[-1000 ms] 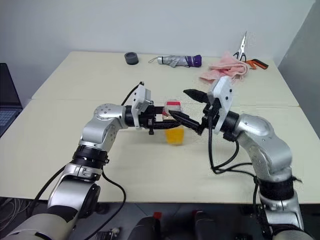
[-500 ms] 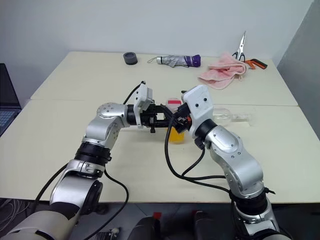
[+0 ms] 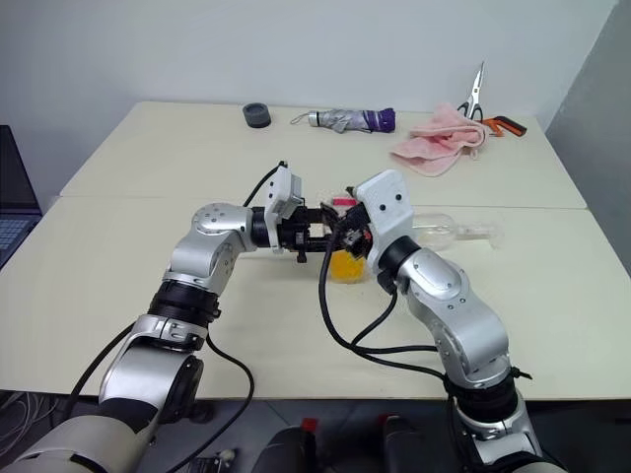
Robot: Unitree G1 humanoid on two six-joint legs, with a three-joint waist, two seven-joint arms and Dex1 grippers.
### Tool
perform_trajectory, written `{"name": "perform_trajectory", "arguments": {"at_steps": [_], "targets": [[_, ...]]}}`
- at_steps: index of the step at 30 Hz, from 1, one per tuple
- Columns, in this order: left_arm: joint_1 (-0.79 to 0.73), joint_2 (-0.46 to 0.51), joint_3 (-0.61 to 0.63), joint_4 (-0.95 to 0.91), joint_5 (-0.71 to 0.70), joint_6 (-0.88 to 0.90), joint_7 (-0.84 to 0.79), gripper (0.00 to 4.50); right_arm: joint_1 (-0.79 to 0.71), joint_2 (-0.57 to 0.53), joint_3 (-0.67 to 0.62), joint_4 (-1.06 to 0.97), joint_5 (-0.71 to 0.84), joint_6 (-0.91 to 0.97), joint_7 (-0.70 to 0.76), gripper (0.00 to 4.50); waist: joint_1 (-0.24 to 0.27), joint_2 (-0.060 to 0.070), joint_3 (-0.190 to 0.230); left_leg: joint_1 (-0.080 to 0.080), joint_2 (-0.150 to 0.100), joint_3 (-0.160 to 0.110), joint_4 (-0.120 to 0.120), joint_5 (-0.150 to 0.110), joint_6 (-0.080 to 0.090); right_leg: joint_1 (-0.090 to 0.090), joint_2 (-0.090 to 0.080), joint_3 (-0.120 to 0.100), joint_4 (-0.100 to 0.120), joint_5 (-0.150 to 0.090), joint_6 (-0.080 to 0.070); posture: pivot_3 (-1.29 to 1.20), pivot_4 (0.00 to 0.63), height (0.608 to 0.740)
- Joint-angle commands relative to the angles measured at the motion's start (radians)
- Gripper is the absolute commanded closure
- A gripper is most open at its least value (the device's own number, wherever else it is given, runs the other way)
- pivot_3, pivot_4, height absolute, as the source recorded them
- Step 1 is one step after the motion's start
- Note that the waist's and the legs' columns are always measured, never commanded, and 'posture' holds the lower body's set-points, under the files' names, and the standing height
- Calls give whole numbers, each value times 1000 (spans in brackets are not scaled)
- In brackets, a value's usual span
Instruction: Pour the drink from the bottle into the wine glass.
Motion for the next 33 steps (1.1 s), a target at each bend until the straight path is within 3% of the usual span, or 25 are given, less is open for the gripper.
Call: {"name": "perform_trajectory", "arguments": {"at_steps": [1, 5, 8, 12, 17, 20, 28, 33], "targets": [[-27, 3, 19, -41, -11, -18, 3, 2578, -17, 9, -6, -16, 24, -32, 36, 2673, 0, 0, 0, 0, 0, 0, 0, 0, 0, 0, 0, 0, 0, 0, 0, 0, 150, 740], [-29, 3, 19, -39, -12, -17, 2, 2578, -19, -38, 8, 22, 64, -96, 176, 2673, 0, 0, 0, 0, 0, 0, 0, 0, 0, 0, 0, 0, 0, 0, 0, 0, 150, 740], [-37, 2, 19, -34, -14, -17, -7, 2579, -49, -122, -25, 142, 138, -207, 421, 2673, 0, 0, 0, 0, -1, 0, 0, 0, 0, 0, 0, 0, 0, 0, 0, 0, 150, 740], [-43, 10, 12, -44, -18, -12, -40, 2582, -201, -225, -77, 396, 200, -241, 674, 2673, -6, 0, 0, 1, 0, 1, 0, 0, 0, 0, 0, 0, 0, 0, 0, 0, 150, 740], [-40, 17, 13, -54, -17, -12, -46, 2589, -294, -259, -103, 515, 240, -218, 779, 2673, -10, 1, 0, 1, 1, 0, -1, 0, 0, 0, 1, -1, 0, 0, 0, 0, 150, 740], [-37, 19, 16, -59, -16, -11, -42, 2596, -279, -247, -119, 483, 244, -225, 756, 2673, -9, 1, 0, 0, 0, 0, -1, 0, 0, 0, 0, -1, 0, 0, 0, 0, 150, 740], [-33, 25, 20, -60, -15, -9, -31, 2604, -192, -238, -173, 296, 256, -194, 612, 10, -6, 1, 0, 0, 0, 0, 0, 0, 0, 0, -2, 0, 0, 0, 0, 0, 150, 740], [-31, 30, 22, -58, -16, -11, -25, 2604, -78, -240, -160, 89, 242, -150, 489, 0, -1, 1, 0, 0, 0, 0, 0, 0, 0, 0, -1, 0, 0, 0, 0, 0, 150, 740]]}}
